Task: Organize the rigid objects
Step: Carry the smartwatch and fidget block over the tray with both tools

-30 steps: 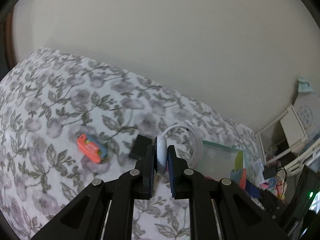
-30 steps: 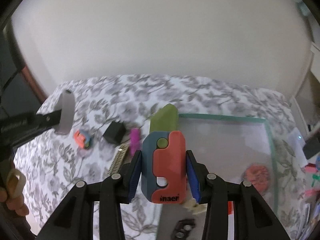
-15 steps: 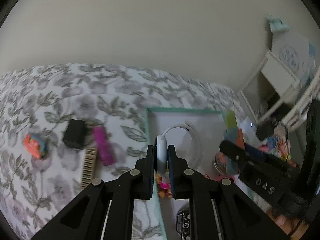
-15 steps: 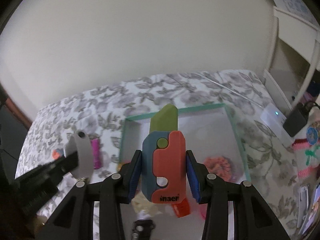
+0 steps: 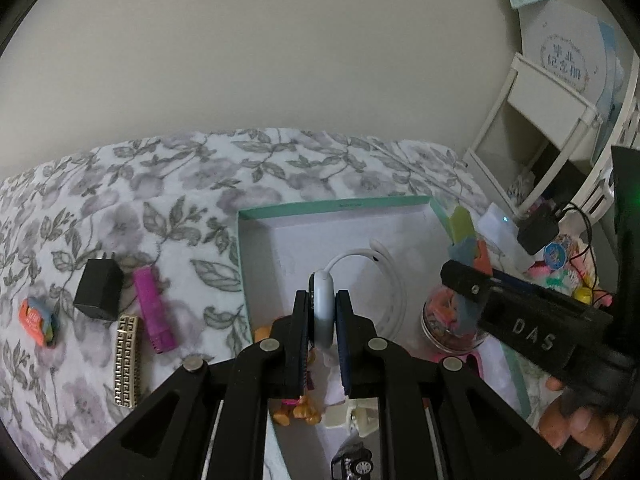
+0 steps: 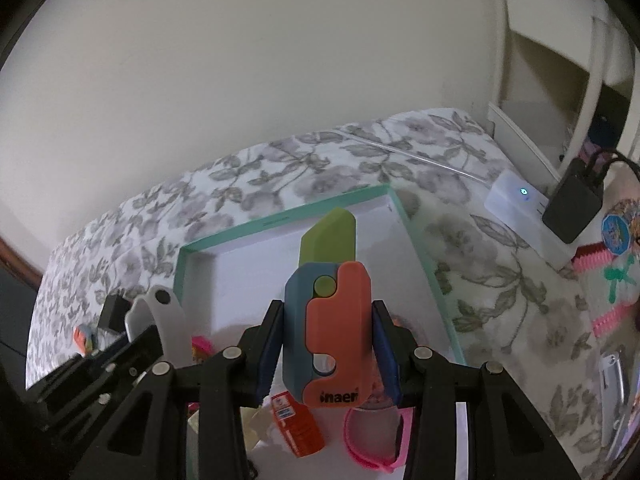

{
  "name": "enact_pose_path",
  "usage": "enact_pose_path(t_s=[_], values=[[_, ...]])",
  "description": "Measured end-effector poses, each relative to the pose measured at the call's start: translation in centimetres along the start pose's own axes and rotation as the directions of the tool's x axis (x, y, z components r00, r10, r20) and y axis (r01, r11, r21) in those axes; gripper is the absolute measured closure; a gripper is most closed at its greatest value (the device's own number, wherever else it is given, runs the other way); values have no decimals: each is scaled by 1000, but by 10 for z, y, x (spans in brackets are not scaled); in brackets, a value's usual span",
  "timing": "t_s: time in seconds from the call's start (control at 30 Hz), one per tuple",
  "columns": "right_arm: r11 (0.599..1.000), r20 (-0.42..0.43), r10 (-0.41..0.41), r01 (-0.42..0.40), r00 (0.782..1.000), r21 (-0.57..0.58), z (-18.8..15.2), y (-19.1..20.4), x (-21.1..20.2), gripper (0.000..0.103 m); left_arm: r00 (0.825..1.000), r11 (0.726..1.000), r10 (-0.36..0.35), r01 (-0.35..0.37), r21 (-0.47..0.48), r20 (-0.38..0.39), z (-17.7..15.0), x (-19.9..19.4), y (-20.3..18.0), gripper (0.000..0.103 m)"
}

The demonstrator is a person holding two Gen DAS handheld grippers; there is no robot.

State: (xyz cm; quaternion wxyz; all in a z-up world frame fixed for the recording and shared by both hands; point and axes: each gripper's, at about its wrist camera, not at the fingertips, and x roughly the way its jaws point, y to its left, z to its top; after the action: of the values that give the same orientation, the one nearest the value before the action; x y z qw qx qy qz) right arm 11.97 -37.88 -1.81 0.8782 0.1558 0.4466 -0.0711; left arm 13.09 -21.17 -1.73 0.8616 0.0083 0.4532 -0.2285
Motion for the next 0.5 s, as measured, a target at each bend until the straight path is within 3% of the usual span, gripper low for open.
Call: enact_pose_path(t_s=[0.27, 0.5], values=[[1000, 39, 22, -22, 999, 11, 3, 0, 4, 58, 999, 998, 32, -30, 54, -38, -12, 23, -11, 90], [1000, 13, 18, -18, 1000, -12, -2, 4, 13, 58, 997, 995, 57, -53, 81, -55, -21, 33, -14, 90]])
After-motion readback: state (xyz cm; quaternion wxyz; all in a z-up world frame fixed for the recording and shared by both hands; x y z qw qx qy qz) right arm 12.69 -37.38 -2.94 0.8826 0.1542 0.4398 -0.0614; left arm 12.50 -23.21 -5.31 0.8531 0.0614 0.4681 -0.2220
